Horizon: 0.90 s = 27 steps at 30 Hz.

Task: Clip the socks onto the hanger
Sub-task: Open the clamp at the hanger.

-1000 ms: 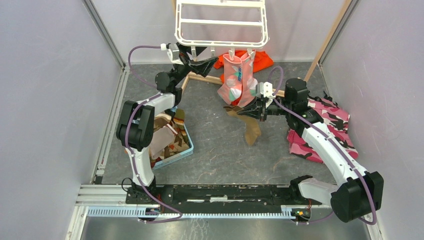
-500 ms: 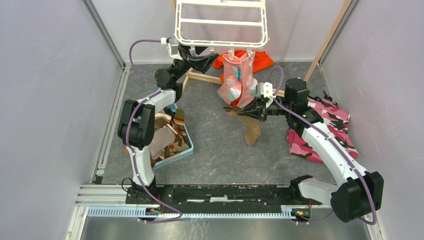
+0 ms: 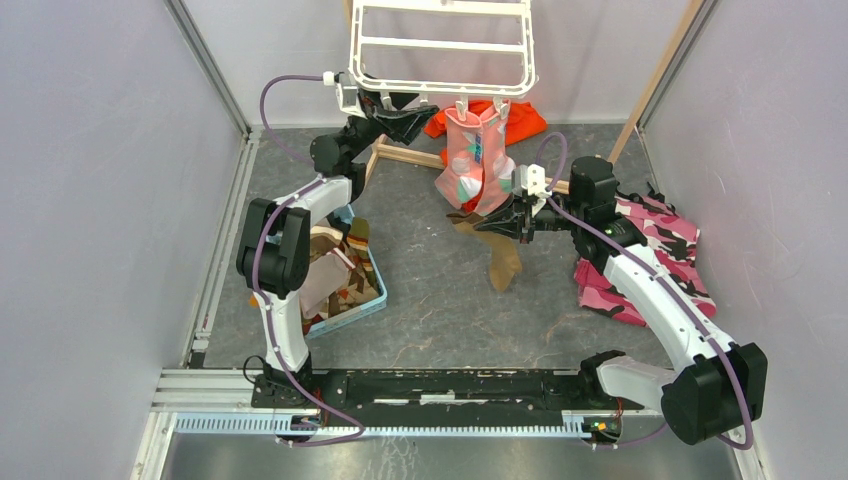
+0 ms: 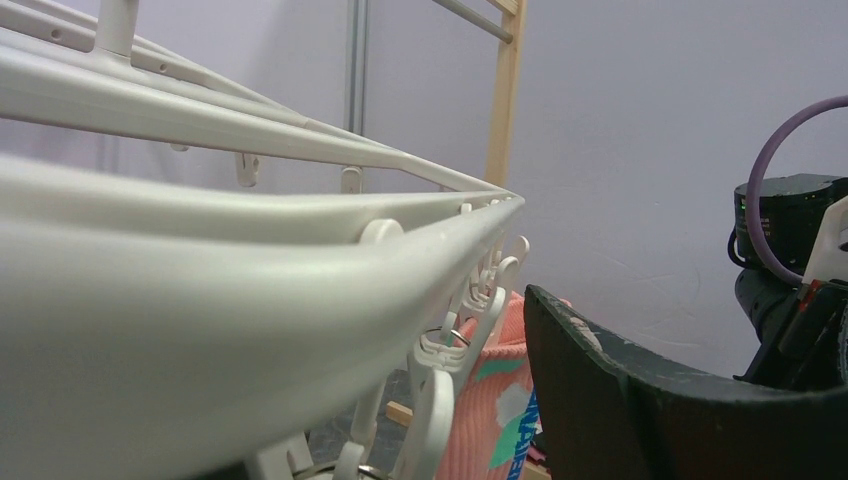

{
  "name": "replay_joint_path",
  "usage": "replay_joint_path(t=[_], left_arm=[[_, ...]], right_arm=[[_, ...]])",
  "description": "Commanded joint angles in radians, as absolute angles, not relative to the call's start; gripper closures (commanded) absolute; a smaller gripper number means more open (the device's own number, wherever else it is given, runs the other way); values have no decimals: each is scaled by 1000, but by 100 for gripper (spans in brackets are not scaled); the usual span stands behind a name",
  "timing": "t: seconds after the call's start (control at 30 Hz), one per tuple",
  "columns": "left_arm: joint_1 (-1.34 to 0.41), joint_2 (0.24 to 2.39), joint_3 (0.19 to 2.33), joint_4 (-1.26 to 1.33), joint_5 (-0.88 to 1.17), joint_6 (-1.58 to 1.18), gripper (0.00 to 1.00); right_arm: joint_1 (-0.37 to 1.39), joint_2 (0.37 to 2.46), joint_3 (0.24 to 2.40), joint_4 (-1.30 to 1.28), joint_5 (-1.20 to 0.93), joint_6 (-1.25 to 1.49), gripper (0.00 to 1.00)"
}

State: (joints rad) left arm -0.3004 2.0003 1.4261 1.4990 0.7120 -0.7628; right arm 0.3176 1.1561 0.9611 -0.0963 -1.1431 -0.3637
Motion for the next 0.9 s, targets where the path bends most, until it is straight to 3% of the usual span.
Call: replay_joint_path(t=[0.0,0.37,0.87], left_arm=[[-305,2001,1465,1737,717,-819,24],[-304,1994,1462,1738,705,-839,32],[-304,1990,1472,1737,716,-856,30]], right_arm=[[311,1157,994,-76,-1157,-362,100],[312,1158,992,-74,-1157,-362,100],[311,1158,990,-74,-1154,-362,100]])
